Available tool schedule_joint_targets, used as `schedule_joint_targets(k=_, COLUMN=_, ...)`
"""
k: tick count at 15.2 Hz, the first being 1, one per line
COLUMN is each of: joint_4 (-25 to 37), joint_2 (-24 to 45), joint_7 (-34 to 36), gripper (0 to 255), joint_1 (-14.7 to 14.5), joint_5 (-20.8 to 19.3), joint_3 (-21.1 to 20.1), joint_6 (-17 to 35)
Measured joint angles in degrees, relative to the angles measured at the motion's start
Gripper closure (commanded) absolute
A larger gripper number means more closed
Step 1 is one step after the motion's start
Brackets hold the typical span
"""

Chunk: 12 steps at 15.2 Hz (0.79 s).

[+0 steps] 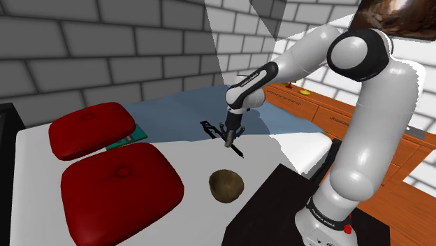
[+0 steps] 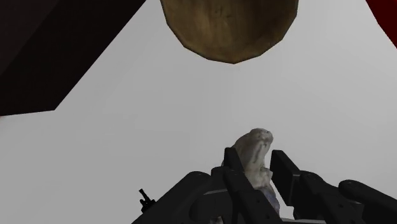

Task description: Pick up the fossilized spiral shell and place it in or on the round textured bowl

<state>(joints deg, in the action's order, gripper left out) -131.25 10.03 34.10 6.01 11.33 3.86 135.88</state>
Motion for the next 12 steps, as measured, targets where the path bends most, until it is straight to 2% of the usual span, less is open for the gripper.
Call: schedule_joint_targets(k=12, joint_4=-19.6, joint_2=-14.8, joint_7=12.3, gripper=255, joint_1=-8.1, joint_5=2.7, joint_3=-7.2, joint_6=6.7)
